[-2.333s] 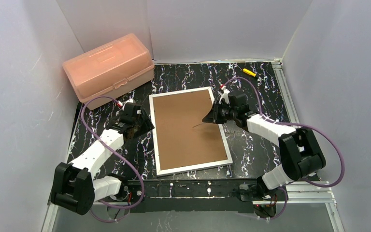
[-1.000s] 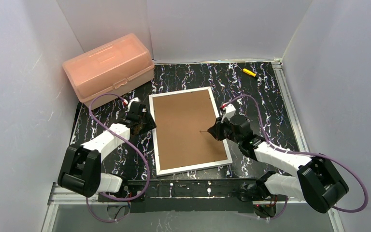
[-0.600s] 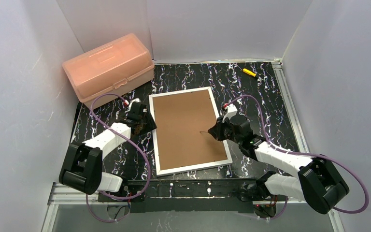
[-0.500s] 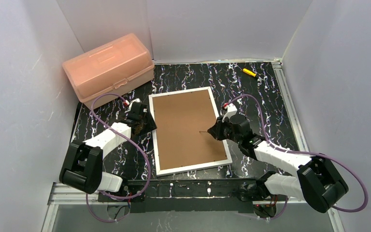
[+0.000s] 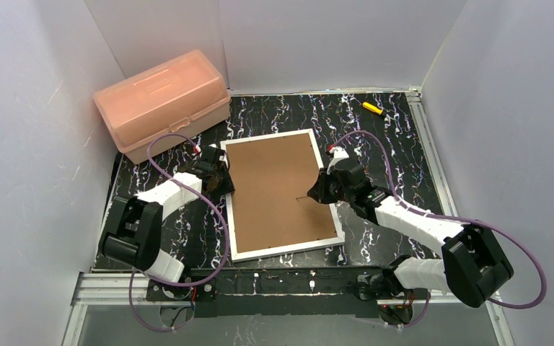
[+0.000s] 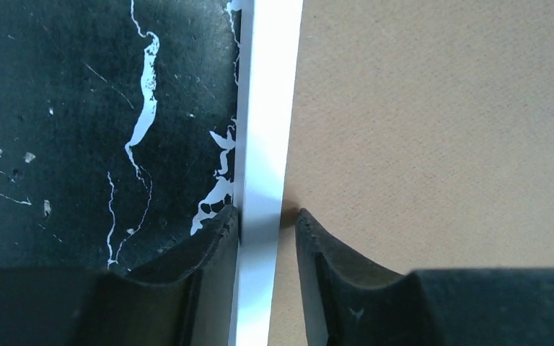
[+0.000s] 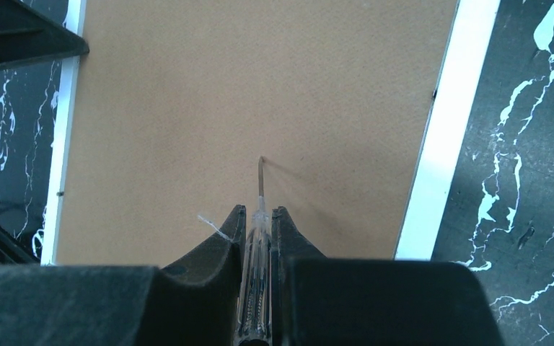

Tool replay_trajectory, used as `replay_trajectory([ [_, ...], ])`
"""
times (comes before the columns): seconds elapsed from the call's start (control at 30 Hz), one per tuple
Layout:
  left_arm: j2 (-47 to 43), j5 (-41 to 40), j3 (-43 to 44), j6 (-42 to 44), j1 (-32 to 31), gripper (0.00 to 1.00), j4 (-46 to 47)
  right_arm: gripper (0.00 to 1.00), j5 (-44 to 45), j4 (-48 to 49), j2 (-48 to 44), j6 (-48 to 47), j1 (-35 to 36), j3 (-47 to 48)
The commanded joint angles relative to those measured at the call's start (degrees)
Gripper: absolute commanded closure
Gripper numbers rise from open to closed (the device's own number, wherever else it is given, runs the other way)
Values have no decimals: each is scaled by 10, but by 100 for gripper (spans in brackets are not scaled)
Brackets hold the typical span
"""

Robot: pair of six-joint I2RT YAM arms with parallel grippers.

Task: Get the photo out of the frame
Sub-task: Adjust the photo frame at the center of the board.

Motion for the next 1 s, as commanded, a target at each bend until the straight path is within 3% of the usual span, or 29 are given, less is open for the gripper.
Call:
replay_trajectory([
  [0.0,21,6,15,22,-2,76,-26,99,-17,-105,-13,-2,-11,49],
  [0.13,31,35,19,45,-8,94,-18,99,-45,-120,-15,-9,-23,91],
  [0.23,36,48,23,64,-26,99,-16,99,-79,-130,6,-17,-33,130],
  [0.53,44,98,22,63,-61,100,18,99,-184,-56,106,16,-69,193],
  [0.97,87,174,41,56,-86,96,81,99,-248,125,284,90,-88,257],
])
